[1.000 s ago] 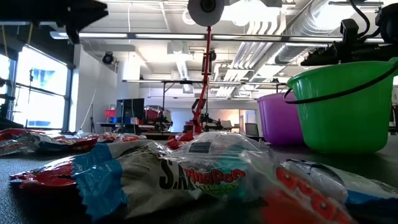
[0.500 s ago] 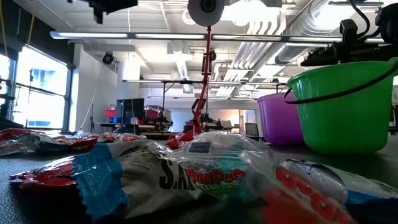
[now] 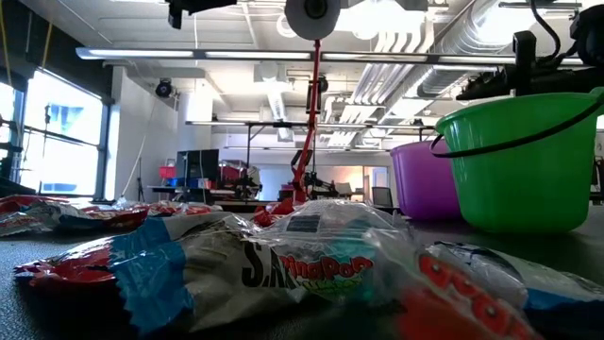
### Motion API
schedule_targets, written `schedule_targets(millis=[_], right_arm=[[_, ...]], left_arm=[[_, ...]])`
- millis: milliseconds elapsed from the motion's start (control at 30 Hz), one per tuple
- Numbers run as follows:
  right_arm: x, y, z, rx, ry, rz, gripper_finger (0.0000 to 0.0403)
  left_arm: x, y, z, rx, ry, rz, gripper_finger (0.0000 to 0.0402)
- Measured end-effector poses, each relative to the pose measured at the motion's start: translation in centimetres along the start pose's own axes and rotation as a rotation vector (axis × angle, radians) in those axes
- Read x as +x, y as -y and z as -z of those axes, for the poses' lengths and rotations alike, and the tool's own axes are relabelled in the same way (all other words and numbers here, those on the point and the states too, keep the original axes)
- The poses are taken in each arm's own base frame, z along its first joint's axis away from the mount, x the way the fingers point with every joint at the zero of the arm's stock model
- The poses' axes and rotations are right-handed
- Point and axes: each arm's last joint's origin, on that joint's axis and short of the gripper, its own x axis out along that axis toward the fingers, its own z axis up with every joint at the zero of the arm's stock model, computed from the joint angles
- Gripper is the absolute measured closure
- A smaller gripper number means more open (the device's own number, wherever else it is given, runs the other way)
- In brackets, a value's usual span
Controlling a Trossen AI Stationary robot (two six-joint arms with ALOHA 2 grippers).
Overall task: Organize candy in baskets
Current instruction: Put the red gummy into the violet bucket
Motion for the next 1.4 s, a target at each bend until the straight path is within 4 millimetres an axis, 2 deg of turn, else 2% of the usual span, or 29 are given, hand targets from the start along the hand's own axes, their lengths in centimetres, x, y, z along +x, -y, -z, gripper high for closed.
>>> schedule_targets(millis=[133,200,467,567,667,867,1000,1167,1400], right_arm=[[0.0,-0.1,0.0,0.144,-0.006,-0.005,0.0281],[-0.1,-0.5,-0.2,0.155,-0.021,-0.026,0.0281],[-1.6,-6.1,-4.3,-0.021,0.044,-0.155,0.0281],[-1.8,-8.0,-5.7,-0.082,0.006,-0.095,0.0281],[-1.5,-9.7,-6.9,-0.148,-0.069,0.000,0.0281],[0.5,-13.1,-9.2,-0.297,-0.228,0.172,0.0281],[2.3,-14.5,-10.1,-0.389,-0.372,0.301,0.0281],[4.6,-15.0,-10.3,-0.452,-0.545,0.470,0.0281],[6.7,-16.0,-10.8,-0.460,-0.627,0.531,0.0281]], left_arm=[[0.0,0.0,-0.1,-0.016,0.005,0.000,0.0326],[0.0,0.0,-0.1,-0.030,0.009,0.000,0.0326],[0.0,0.0,-0.1,-0.050,0.012,0.000,0.0326],[0.0,0.0,-0.4,-0.055,0.002,-0.003,0.0326],[-0.2,0.0,-1.7,-0.070,-0.024,-0.007,0.0326],[-1.0,-0.1,-5.5,-0.027,-0.121,-0.052,0.0326],[-1.9,-0.6,-6.8,0.050,-0.273,-0.151,0.0326],[-2.5,-1.2,-6.4,0.109,-0.486,-0.249,0.0326],[-1.9,-2.2,-5.2,0.172,-0.725,-0.296,0.0326]])
